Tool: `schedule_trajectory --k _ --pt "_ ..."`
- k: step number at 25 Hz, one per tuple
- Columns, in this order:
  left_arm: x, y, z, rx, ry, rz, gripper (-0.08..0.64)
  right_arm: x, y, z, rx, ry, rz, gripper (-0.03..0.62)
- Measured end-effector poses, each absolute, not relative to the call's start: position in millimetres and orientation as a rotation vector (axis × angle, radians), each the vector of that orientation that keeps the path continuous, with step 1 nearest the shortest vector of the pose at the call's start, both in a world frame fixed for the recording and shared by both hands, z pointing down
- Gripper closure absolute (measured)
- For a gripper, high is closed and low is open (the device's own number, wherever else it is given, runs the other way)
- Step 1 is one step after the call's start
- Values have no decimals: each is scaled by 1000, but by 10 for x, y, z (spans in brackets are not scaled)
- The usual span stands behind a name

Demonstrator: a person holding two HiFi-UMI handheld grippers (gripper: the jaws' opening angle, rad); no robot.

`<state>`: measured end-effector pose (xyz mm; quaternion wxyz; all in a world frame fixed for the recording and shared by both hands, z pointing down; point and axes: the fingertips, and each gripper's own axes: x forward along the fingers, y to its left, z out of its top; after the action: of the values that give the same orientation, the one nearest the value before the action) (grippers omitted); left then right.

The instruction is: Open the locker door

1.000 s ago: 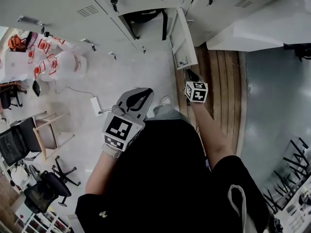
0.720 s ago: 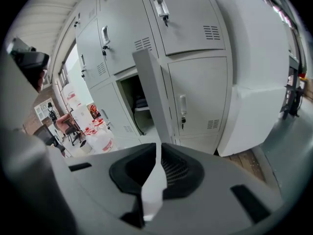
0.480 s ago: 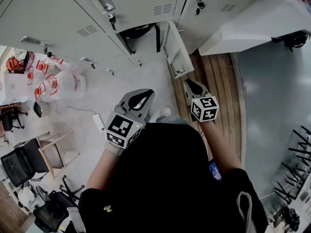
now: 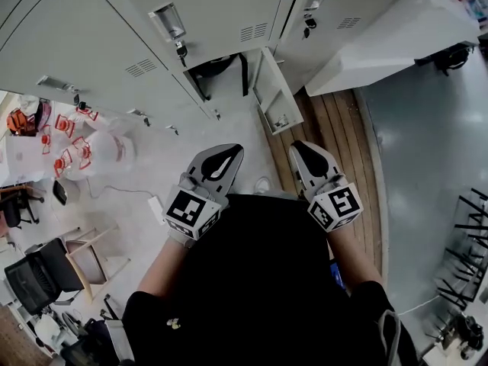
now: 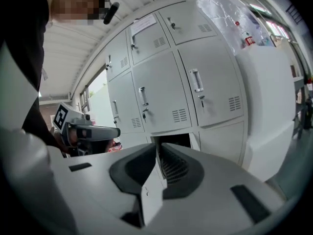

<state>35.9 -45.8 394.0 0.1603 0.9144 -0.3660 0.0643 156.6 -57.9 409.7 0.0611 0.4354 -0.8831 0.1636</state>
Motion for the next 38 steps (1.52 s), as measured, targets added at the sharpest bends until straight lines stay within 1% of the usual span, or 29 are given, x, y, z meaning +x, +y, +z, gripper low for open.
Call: schedule_trajectory --k 7,11,17,21,38 --pt "350 -397 3747 2694 -1016 130 535 1337 -512 3550 1331 -2765 378 540" --pt "306 -379 3669 2704 -1009 79 535 1213 -463 3389 1318 -2793 291 540" --pt "245 -354 3529 2725 -1019 -2 535 1179 -420 3419 1322 -2779 293 540" --pt "119 -326 3610 2685 -1062 56 535 1176 -380 3457 1324 -2753 290 540" --pt "-36 -404 3481 2681 -1141 44 535 1212 -427 3497 1301 -2724 286 540"
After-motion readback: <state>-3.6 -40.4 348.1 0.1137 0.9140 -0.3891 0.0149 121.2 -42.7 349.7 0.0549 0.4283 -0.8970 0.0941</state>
